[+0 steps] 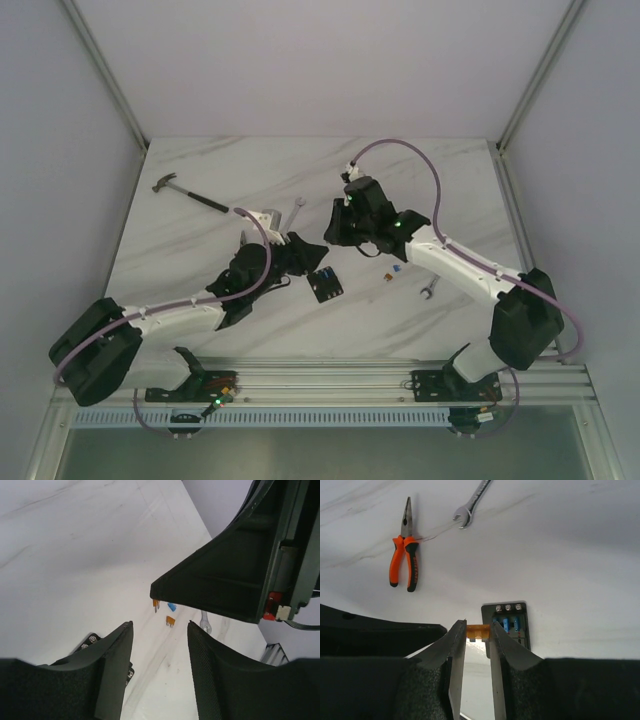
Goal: Snap on the fuse box
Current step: Pick up the fuse from the center of the board.
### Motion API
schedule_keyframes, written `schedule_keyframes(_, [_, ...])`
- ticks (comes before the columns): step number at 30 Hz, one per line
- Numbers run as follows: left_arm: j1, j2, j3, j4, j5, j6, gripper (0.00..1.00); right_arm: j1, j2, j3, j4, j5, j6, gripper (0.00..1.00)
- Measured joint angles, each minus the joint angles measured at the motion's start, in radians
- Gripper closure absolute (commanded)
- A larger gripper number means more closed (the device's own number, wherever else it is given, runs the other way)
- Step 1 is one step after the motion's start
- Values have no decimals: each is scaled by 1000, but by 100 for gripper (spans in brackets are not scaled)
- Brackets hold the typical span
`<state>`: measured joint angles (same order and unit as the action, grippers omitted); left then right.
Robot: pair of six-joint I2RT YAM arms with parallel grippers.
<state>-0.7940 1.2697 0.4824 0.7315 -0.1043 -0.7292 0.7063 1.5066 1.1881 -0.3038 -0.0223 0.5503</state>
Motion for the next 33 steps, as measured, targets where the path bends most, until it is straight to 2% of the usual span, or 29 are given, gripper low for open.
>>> schedule_keyframes(11, [-5,40,3,33,-44,31,65,23,-1,-4,30,-7,23,79])
schedule_keyframes(33, [-5,53,22,39,-55,37,90,29,-5,-12,51,-21,26,79])
